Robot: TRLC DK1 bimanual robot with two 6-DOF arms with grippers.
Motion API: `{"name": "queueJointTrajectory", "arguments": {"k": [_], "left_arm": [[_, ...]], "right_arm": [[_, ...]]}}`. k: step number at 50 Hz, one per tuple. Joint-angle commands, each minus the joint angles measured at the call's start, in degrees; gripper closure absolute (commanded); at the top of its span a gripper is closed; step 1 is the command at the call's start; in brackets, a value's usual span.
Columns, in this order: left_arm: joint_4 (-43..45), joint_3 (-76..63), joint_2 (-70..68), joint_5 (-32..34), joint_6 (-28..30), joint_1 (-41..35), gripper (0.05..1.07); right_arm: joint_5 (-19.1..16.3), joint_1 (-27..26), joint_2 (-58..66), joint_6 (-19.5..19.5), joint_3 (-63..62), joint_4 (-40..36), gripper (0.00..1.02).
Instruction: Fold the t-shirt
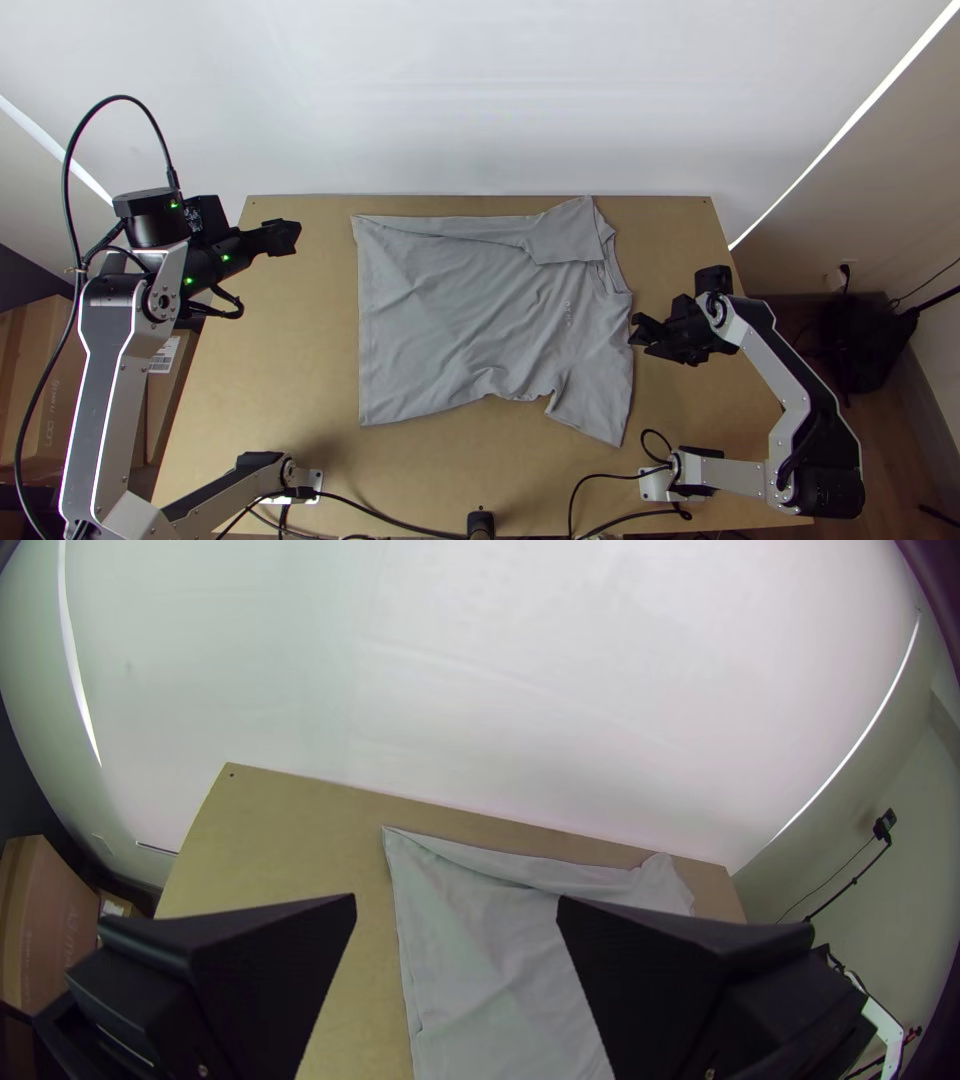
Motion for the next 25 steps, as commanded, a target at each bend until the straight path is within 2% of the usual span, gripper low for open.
{"name": "queueJointTrajectory", "arguments": {"k": [1, 19, 20, 25], "left_arm": [[-0.31, -0.32, -0.34, 0.55, -1.11, -0.3, 0.1], [-0.49, 0.12, 0.1, 0.55, -1.03, -0.3, 0.1], [-0.57, 0.12, 0.1, 0.55, -1.03, -0.3, 0.1], [-2.16, -0.84, 0.45, 0.46, 1.17, -0.3, 0.1]], "right_arm": [[-0.25, 1.08, 1.27, 1.65, -2.13, 1.34, 0.48], [-0.16, 2.22, 3.02, 1.65, -5.73, 4.42, 0.48], [-0.16, 2.4, 3.02, 1.65, -6.08, 4.59, 0.5], [-0.08, 3.54, 1.27, 1.65, -8.54, 8.28, 0.75]]}}
